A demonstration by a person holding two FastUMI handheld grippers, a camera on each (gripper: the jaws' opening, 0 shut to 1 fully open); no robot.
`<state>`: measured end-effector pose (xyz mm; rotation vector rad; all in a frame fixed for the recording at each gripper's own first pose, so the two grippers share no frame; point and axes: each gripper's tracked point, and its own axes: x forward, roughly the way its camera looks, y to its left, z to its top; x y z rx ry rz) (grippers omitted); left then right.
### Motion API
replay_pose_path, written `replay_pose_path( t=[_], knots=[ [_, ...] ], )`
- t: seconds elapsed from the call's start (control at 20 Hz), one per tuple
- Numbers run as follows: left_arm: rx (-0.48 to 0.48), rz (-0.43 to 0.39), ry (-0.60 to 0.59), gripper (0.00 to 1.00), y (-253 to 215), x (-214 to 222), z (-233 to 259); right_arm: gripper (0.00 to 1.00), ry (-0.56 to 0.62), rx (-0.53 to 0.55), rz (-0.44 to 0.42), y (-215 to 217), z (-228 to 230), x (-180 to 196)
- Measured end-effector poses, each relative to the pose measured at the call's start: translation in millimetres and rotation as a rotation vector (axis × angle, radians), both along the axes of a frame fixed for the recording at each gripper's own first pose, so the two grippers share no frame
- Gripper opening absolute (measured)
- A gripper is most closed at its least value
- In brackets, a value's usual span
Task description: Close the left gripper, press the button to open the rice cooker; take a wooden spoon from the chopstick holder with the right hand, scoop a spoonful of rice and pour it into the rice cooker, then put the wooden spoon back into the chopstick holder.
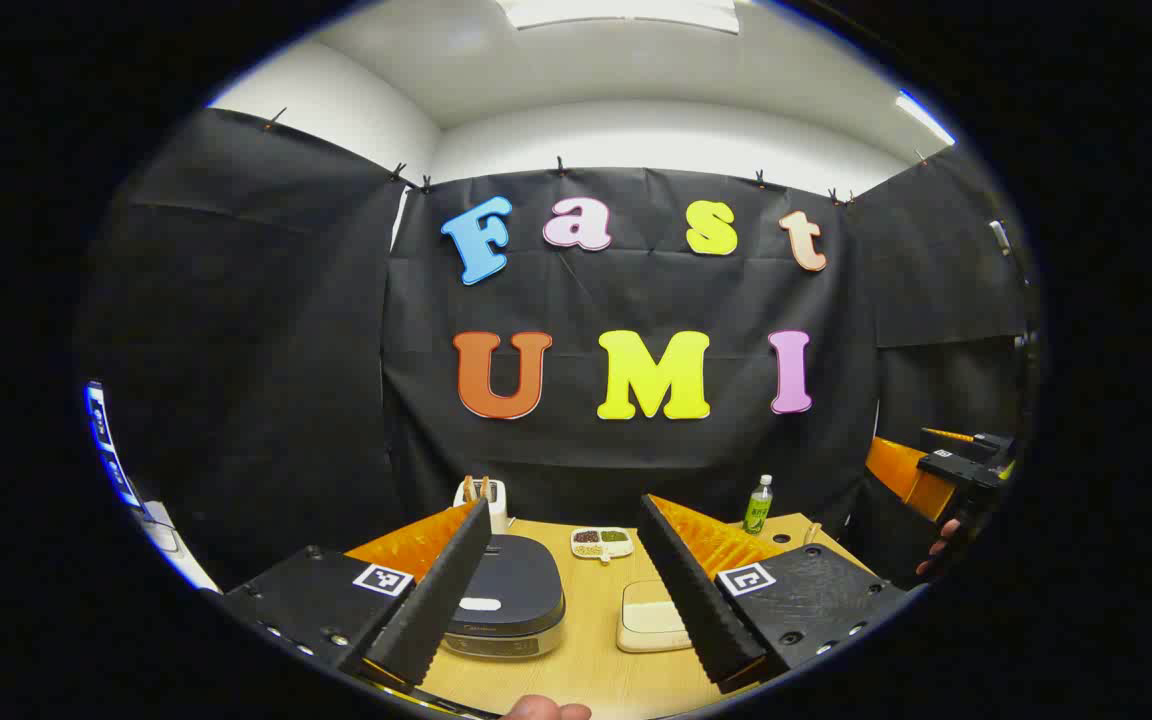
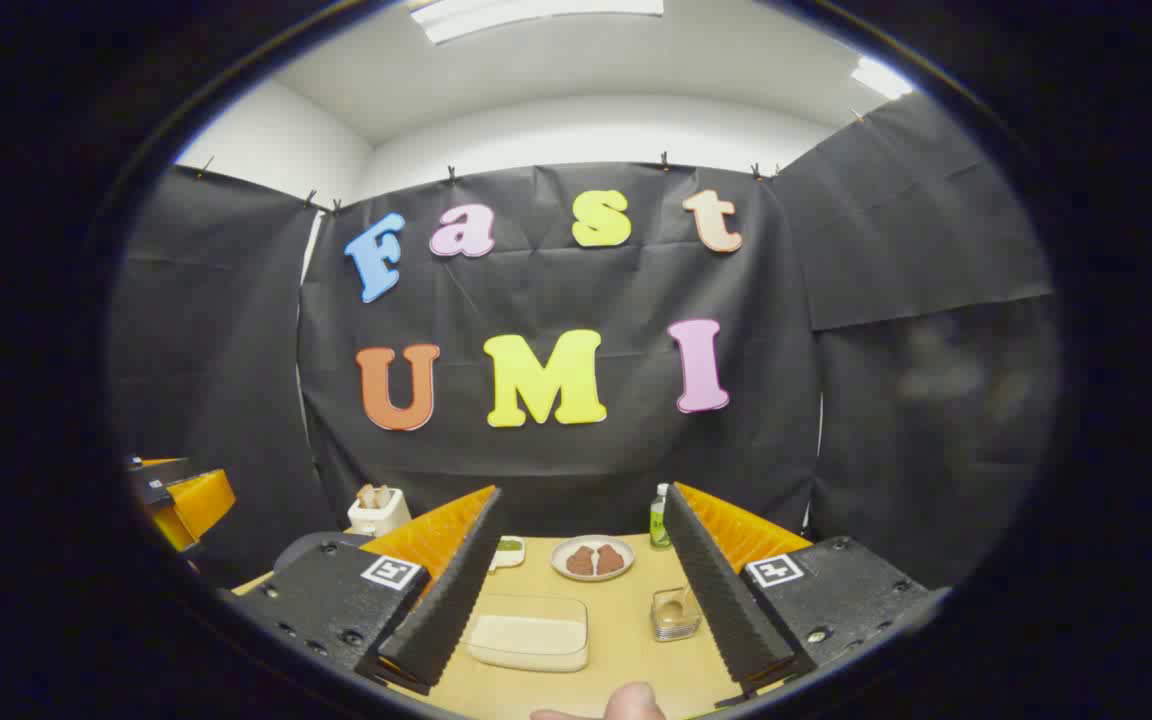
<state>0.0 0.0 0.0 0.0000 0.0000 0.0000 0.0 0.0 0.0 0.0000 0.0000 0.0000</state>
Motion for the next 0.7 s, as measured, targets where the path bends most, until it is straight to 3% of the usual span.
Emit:
replay_pose_path(
  t=[0.7],
  knots=[
    [-0.024, 0.052, -0.008, 0.94, 12.4, 3.7, 8.1, 1.00, -0.063, 0.027, 0.024, 3.7, 17.5, 9.9]
  ],
)
